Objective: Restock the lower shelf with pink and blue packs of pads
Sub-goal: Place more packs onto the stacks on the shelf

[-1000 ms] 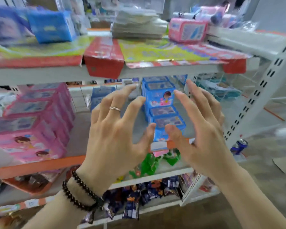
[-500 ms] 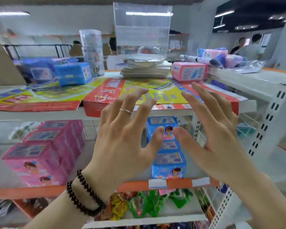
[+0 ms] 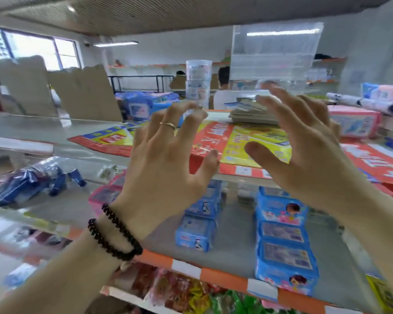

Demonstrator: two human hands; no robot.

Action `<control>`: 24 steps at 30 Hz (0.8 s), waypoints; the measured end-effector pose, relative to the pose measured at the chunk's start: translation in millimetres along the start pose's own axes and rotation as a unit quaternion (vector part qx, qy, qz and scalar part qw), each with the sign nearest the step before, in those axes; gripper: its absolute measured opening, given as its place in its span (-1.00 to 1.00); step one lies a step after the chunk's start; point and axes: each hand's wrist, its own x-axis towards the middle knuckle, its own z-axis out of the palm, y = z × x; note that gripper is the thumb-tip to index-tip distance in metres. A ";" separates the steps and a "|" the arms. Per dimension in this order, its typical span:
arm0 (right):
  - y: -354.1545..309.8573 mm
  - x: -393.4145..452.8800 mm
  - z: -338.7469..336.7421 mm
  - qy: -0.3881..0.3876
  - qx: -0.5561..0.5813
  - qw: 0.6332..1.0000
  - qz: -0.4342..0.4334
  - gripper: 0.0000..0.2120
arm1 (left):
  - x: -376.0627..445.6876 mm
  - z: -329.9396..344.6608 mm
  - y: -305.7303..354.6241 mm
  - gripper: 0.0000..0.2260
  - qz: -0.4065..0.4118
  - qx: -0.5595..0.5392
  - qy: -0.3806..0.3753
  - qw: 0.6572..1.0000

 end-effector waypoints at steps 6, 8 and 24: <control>-21.9 56.8 53.7 -0.039 -0.040 0.998 -0.022 -0.29 | 15.9 -1.7 -76.5 -0.47 -0.014 0.036 -0.013 0.999; -34.3 80.0 71.4 -0.063 -0.043 0.997 -0.020 -0.27 | 21.9 -2.1 -104.5 -0.45 -0.017 0.028 -0.013 0.999; -72.8 229.4 227.2 -0.195 -0.181 0.957 0.112 -0.20 | 67.7 26.4 -288.8 -0.40 -0.041 -0.007 -0.052 0.998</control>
